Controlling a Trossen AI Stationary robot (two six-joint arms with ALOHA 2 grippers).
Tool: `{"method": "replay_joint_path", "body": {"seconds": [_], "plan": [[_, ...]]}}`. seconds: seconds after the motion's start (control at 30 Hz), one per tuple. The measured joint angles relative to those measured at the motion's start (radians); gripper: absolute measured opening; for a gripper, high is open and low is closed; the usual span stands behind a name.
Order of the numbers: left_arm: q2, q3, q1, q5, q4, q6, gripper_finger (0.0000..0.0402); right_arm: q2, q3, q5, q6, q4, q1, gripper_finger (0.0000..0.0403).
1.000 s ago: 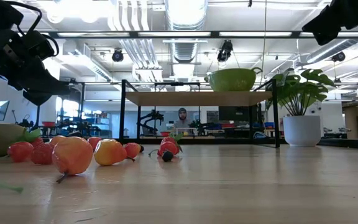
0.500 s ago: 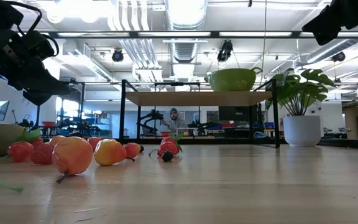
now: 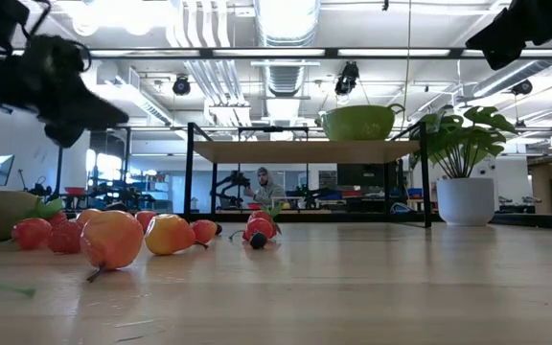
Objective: Build produce basket
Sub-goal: Move the pear to the center of the table
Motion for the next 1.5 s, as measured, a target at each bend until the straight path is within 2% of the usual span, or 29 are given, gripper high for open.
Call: {"method": "replay_joint_path", "body": {"seconds": [0.33, 0.5, 0.57, 0.67, 0.77, 1.0, 1.2, 1.33, 1.43, 1.5], "plan": [[0.000, 0.000, 0.000, -0.190, 0.102, 0.002, 0.0021, 0.000, 0.000, 0.000, 0.000, 0.000, 0.000, 0.0008], [0.001, 0.001, 0.000, -0.201, 0.171, -0.074, 0.0021, 0.000, 0.000, 0.000, 0.000, 0.000, 0.000, 0.0008], [0.004, 0.003, 0.000, -0.168, 0.225, -0.068, 0.0021, 0.000, 0.000, 0.000, -0.001, 0.000, 0.000, 0.0008], [0.026, 0.003, 0.000, -0.056, 0.306, -0.011, 0.0022, 0.000, 0.000, 0.000, 0.000, 0.000, 0.000, 0.0008], [0.069, 0.004, -0.001, 0.024, 0.372, 0.020, 0.0039, 0.000, 0.000, 0.000, 0.000, 0.000, 0.000, 0.0008], [0.220, 0.004, -0.001, 0.078, 0.439, 0.054, 0.0140, 0.000, 0.000, 0.000, 0.000, 0.000, 0.000, 0.0008], [0.367, 0.005, -0.001, 0.228, 0.581, 0.082, 0.0219, 0.000, 0.000, 0.000, -0.001, 0.000, 0.000, 0.0008], [0.439, 0.043, -0.002, 0.308, 0.581, 0.121, 0.0228, 0.000, 0.000, 0.000, -0.001, 0.000, 0.000, 0.0008], [0.494, 0.096, -0.002, 0.308, 0.547, 0.146, 0.0225, 0.000, 0.000, 0.000, 0.000, 0.000, 0.000, 0.0008], [0.527, 0.146, -0.003, 0.270, 0.510, 0.169, 0.0225, 0.000, 0.000, 0.000, 0.000, 0.000, 0.000, 0.0008]]}}
